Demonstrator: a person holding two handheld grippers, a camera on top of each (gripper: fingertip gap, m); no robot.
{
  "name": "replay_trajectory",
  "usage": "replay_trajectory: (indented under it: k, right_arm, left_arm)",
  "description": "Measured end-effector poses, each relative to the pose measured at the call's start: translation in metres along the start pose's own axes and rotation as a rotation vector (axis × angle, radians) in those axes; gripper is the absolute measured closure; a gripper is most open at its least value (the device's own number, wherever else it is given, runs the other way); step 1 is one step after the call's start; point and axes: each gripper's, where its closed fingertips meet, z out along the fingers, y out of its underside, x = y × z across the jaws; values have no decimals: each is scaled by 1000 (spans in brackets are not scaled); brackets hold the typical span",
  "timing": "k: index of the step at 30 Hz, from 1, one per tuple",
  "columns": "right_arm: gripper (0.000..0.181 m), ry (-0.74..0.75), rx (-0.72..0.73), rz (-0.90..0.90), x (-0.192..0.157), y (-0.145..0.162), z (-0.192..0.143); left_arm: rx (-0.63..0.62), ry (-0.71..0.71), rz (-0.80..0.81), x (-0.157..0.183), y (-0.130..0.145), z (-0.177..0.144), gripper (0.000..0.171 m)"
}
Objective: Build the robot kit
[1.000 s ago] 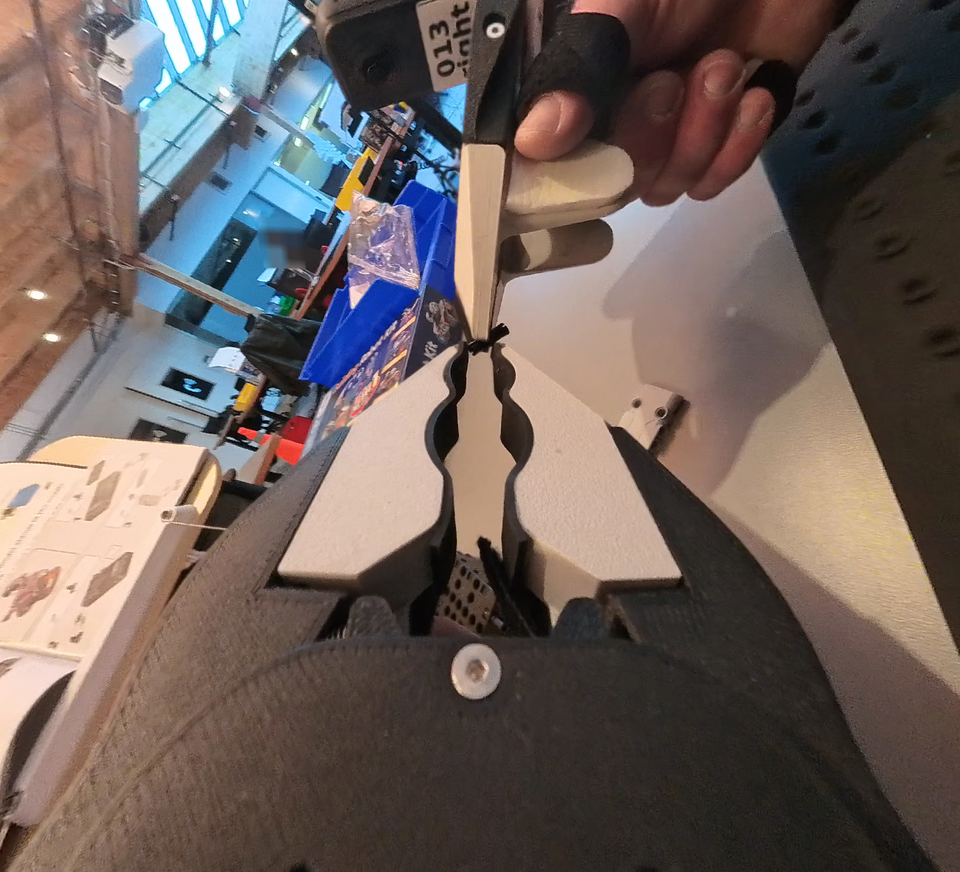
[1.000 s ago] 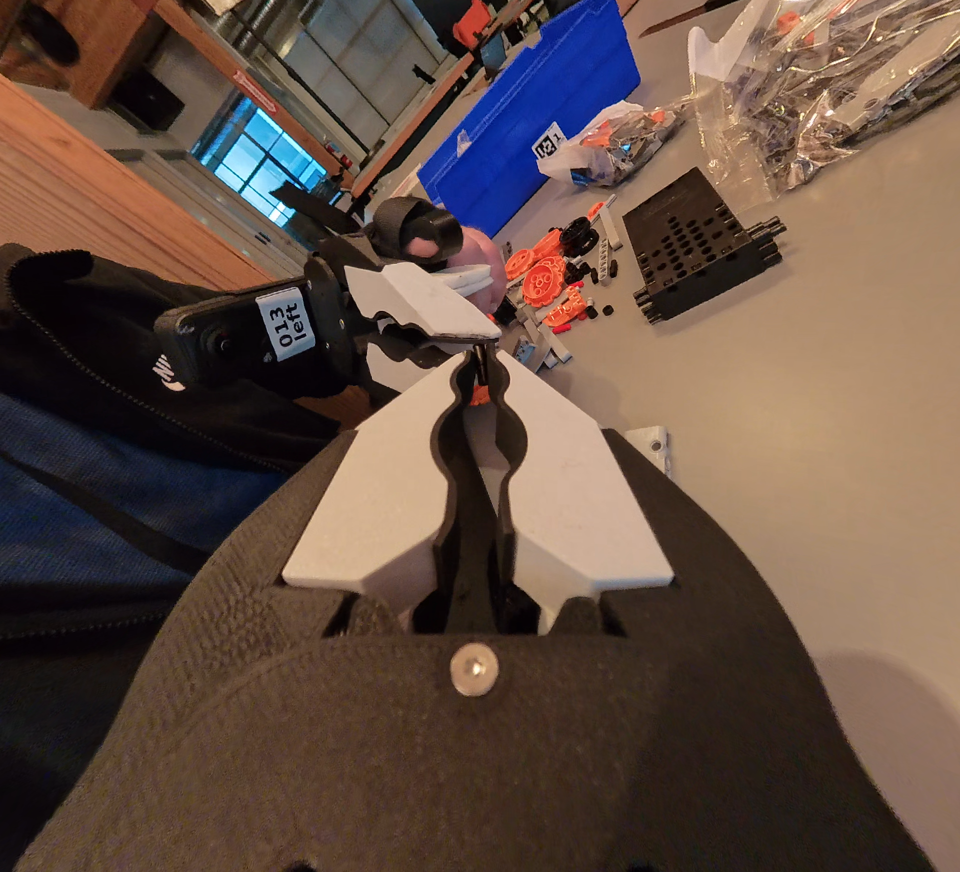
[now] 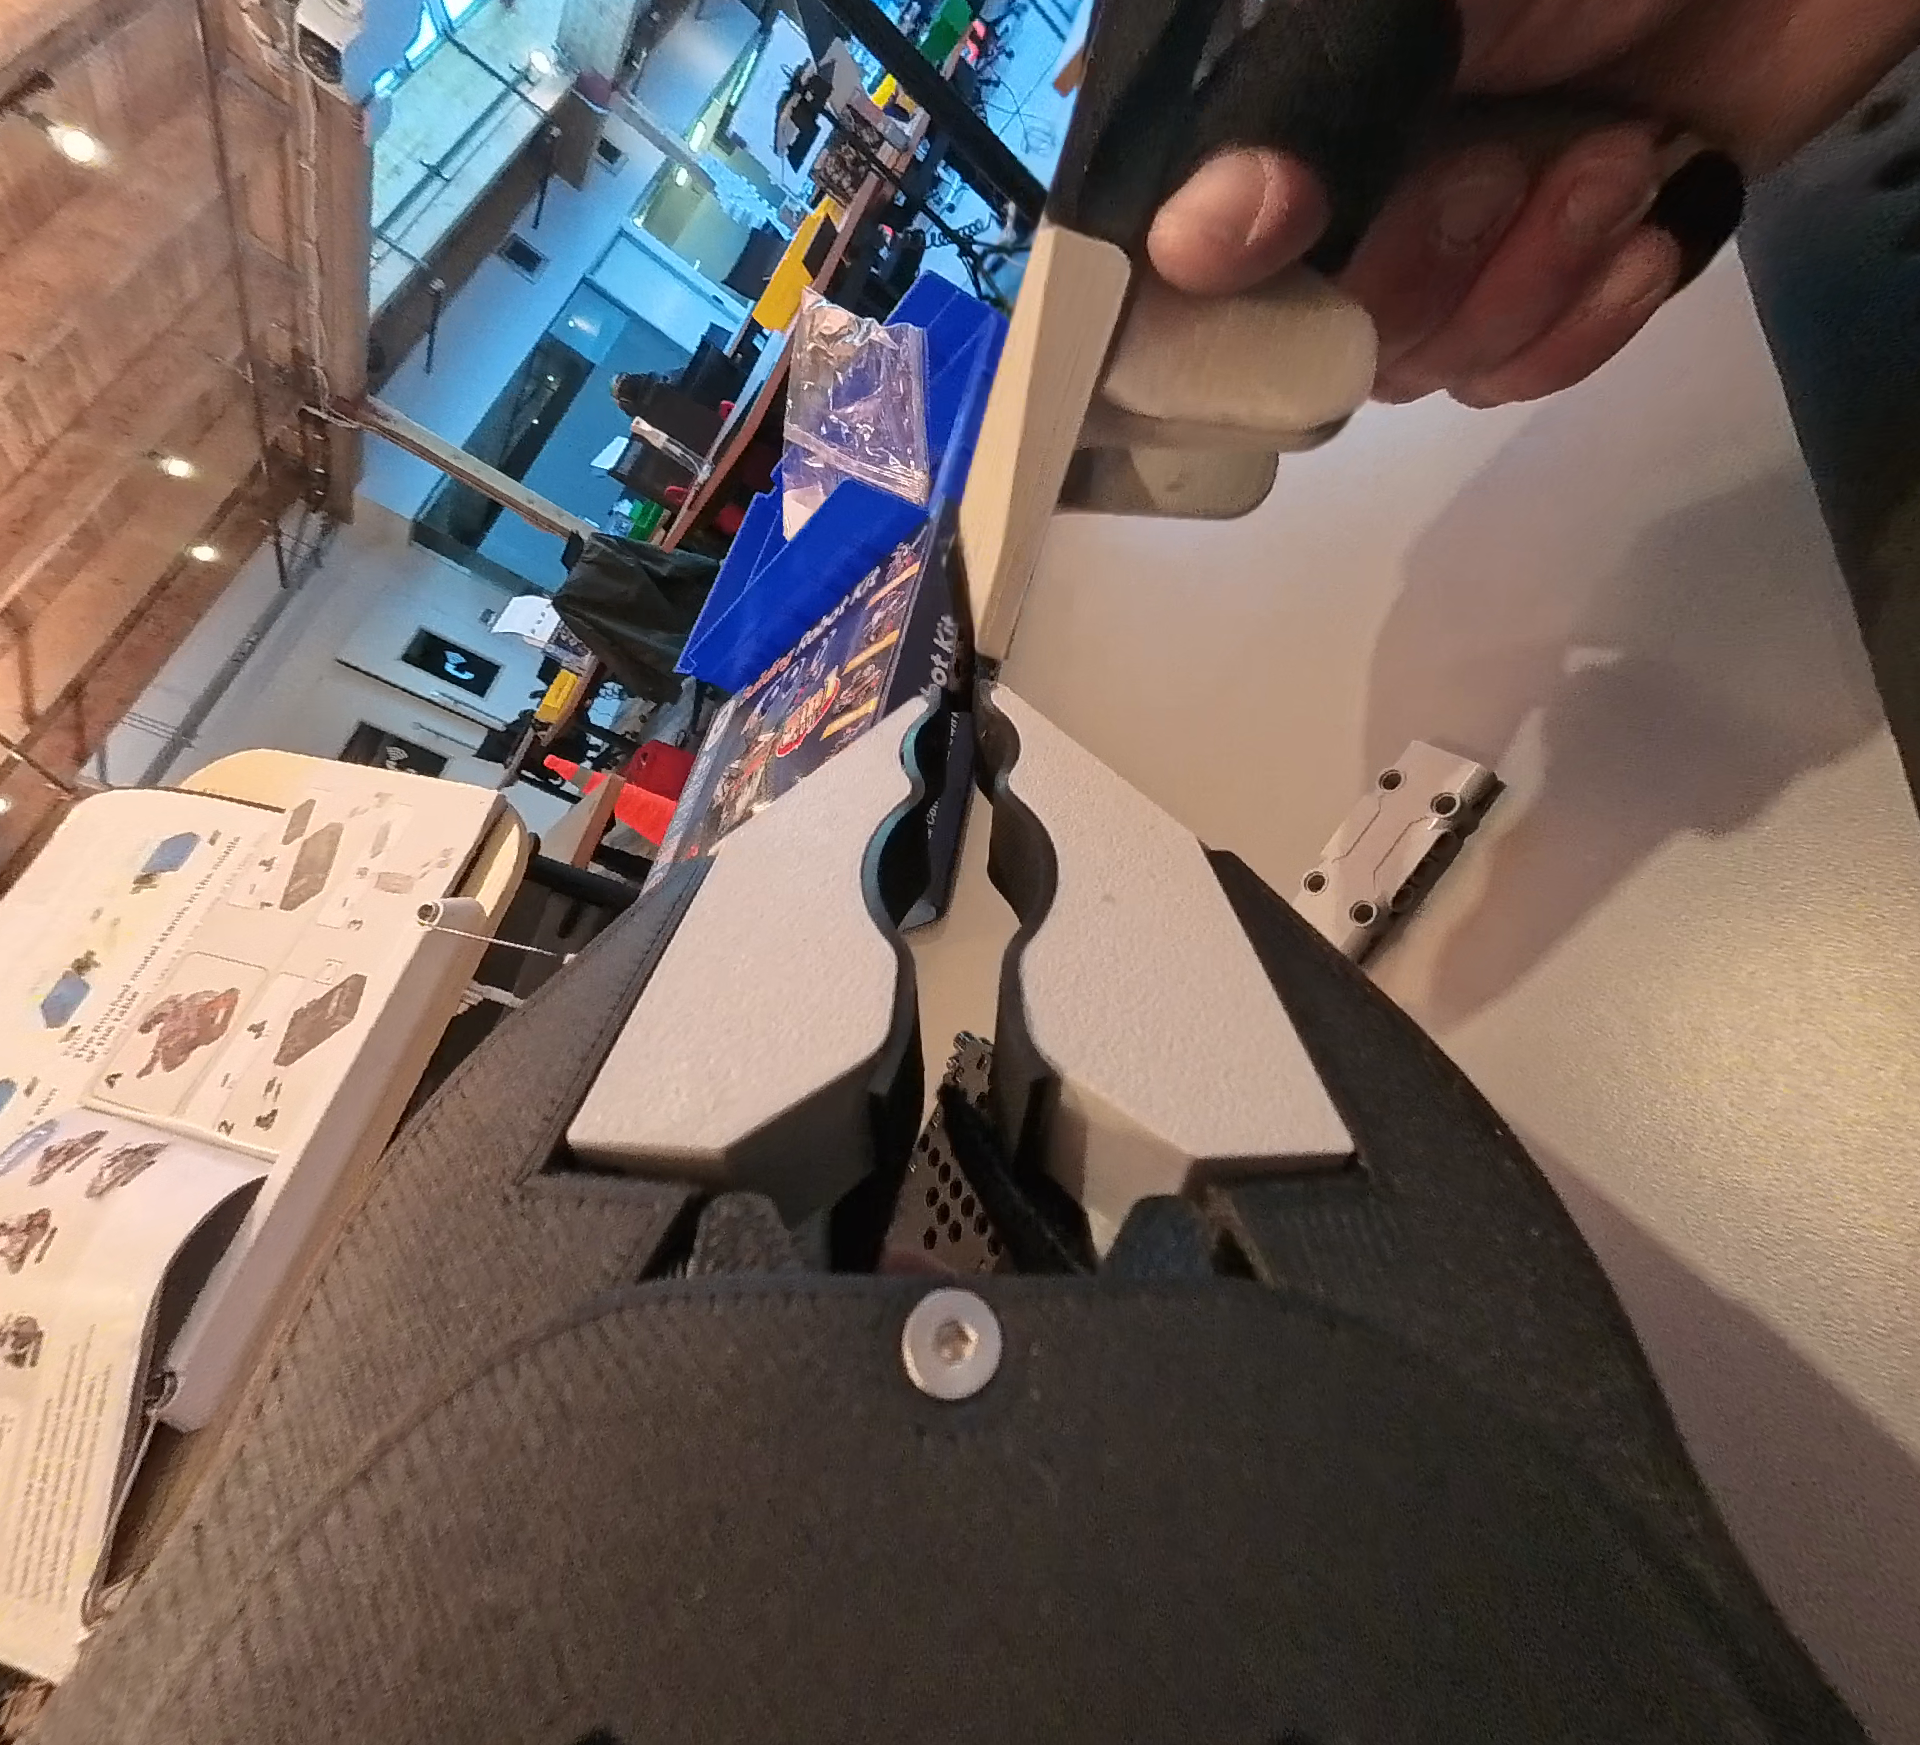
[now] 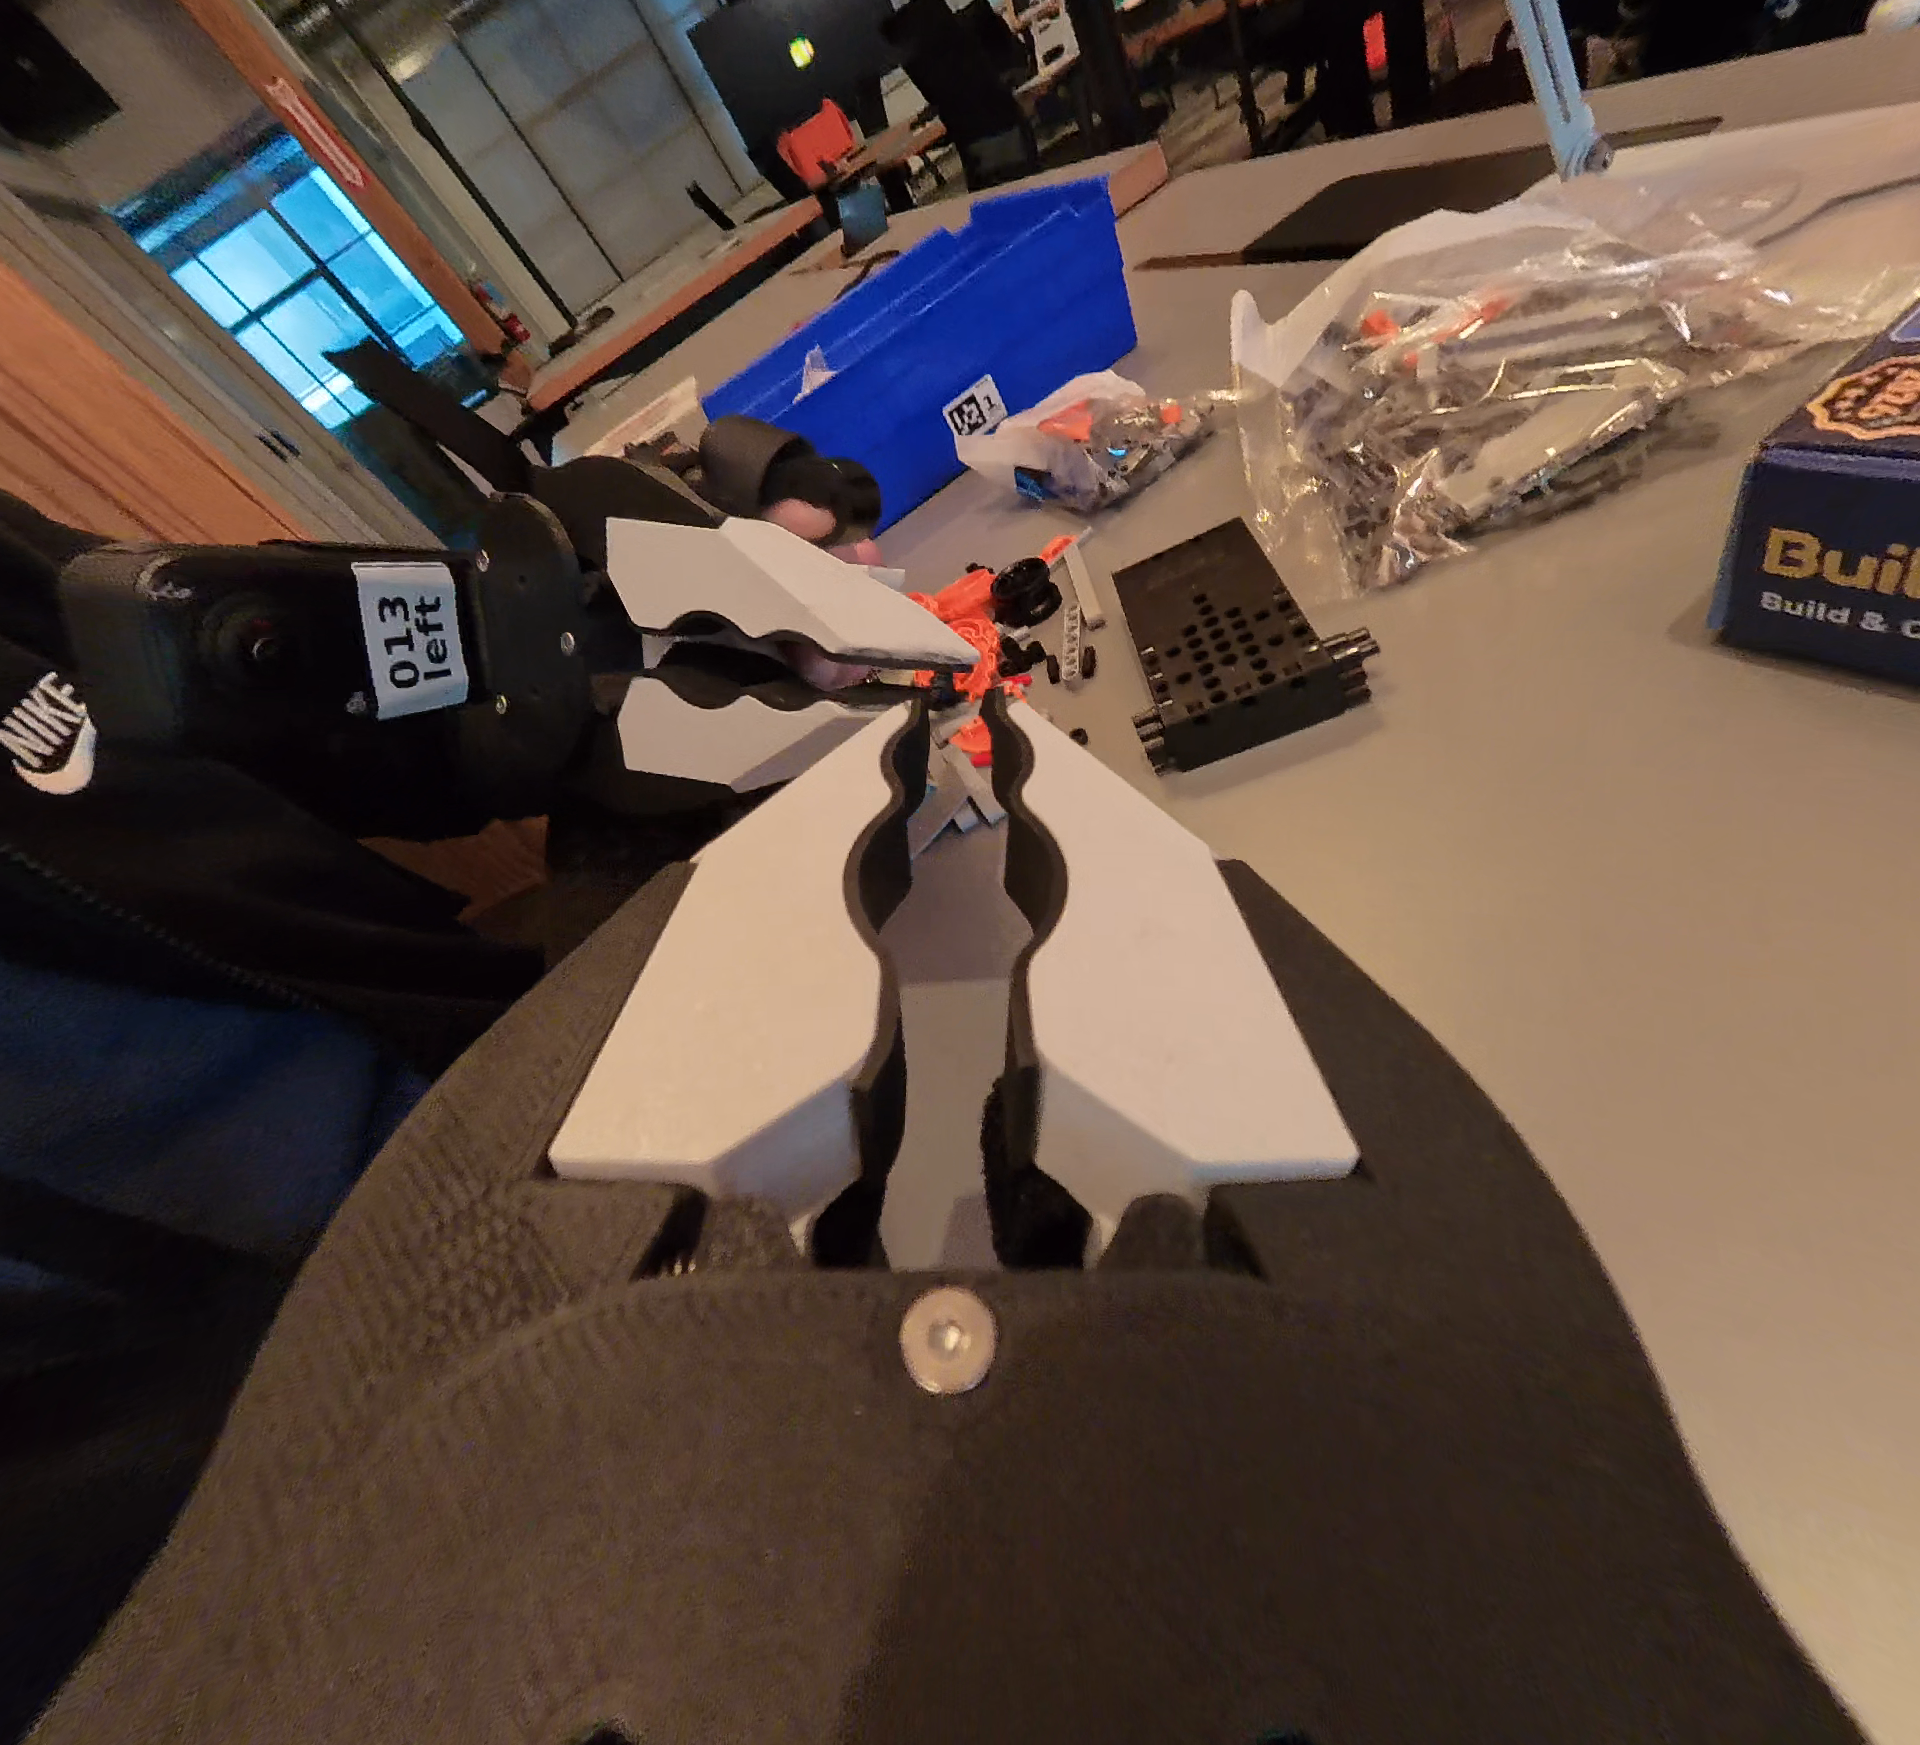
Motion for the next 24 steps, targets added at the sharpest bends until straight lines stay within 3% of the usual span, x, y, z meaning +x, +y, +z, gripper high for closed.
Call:
replay_trajectory:
  k: [10, 14, 18, 20, 24]
  right_arm:
    - [178, -49, 32, 43, -3, -1, 5]
    - [178, 11, -36, -30, 4, 4, 0]
    - [178, 168, -276, -224, 29, 29, -22]
    - [178, 190, -399, -280, 35, 45, -30]
    - [178, 192, -605, -372, 42, 74, -32]
  left_arm:
    - [-6, -7, 33, 1, 1, 1, 170]
    - [-16, 50, -1, 7, 5, 4, 169]
    - [-73, 238, -107, 33, 24, 9, 163]
    - [-125, 415, -170, 60, 34, 8, 167]
    - [-194, 517, -169, 85, 49, 13, 171]
